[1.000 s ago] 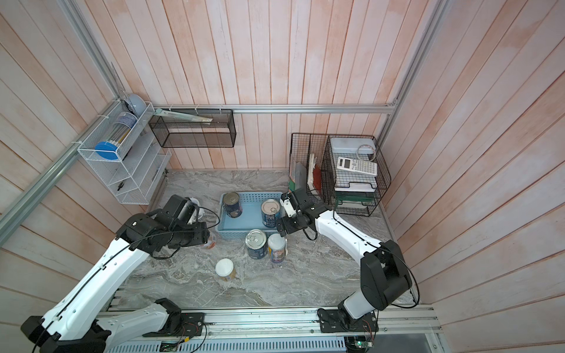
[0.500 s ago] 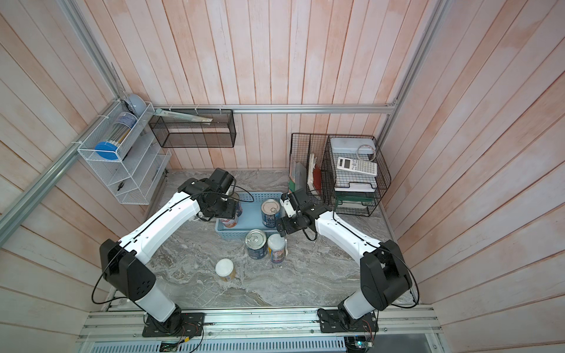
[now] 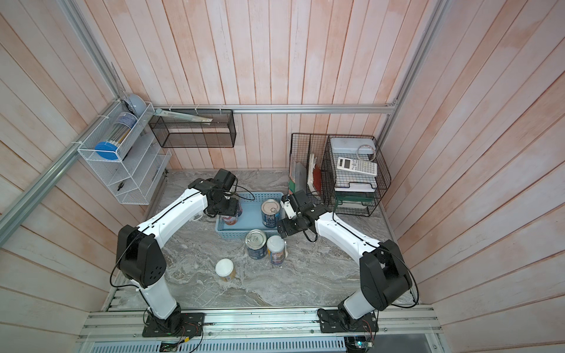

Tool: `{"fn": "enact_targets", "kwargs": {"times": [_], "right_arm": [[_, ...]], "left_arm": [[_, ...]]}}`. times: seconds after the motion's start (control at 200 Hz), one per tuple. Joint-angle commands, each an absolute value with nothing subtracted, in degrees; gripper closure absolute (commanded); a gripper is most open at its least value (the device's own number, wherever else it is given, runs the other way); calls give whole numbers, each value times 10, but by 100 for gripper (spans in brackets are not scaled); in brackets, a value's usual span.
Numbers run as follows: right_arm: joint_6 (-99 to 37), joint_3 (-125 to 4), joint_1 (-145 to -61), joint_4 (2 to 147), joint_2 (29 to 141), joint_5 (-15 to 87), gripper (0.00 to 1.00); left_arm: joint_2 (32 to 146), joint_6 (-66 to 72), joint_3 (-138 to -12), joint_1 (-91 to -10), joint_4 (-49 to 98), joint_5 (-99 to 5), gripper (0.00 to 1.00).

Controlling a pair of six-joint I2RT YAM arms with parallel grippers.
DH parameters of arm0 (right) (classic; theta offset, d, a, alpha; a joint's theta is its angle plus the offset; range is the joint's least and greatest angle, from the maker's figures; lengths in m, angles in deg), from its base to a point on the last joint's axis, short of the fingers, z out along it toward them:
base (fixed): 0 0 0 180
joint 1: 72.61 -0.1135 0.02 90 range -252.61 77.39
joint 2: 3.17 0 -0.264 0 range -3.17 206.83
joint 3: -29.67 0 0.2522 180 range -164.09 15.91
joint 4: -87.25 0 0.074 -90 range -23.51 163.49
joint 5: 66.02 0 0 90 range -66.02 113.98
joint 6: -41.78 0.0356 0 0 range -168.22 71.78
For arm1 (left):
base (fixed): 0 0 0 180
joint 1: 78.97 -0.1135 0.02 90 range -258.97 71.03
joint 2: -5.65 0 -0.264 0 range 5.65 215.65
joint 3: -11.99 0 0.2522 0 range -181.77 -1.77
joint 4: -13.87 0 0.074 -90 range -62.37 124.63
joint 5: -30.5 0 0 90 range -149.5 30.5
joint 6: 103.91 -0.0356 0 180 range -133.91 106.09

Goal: Put the canned food in the basket
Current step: Place the canned food in the basket.

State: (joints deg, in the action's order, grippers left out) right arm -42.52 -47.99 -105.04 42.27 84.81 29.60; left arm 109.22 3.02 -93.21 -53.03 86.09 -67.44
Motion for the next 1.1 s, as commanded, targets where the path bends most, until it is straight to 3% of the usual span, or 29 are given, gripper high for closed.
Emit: {"fn": "enact_targets", "kwargs": {"times": [0.0,0.335,0.465,0.62,0.695,1.095], "right_arm": [[-438,-476,-1054,405,860,292,2],[-440,-506,-1054,396,857,270,2],[-438,-517,-1054,391,839,283,2],[-435,-528,-1054,379,818,314,2],[-434,-530,-1057,368,807,330,2],[-435,-475,-1124,329,745,337,2]], "left_arm": [[1097,20,-926,-532,832,-681,51],[1111,8,-899,-533,845,-675,48],[1113,5,-884,-535,838,-676,37],[1111,6,-857,-539,822,-681,9],[1107,8,-848,-539,813,-682,1],[1002,42,-846,-539,787,-676,0]]}}
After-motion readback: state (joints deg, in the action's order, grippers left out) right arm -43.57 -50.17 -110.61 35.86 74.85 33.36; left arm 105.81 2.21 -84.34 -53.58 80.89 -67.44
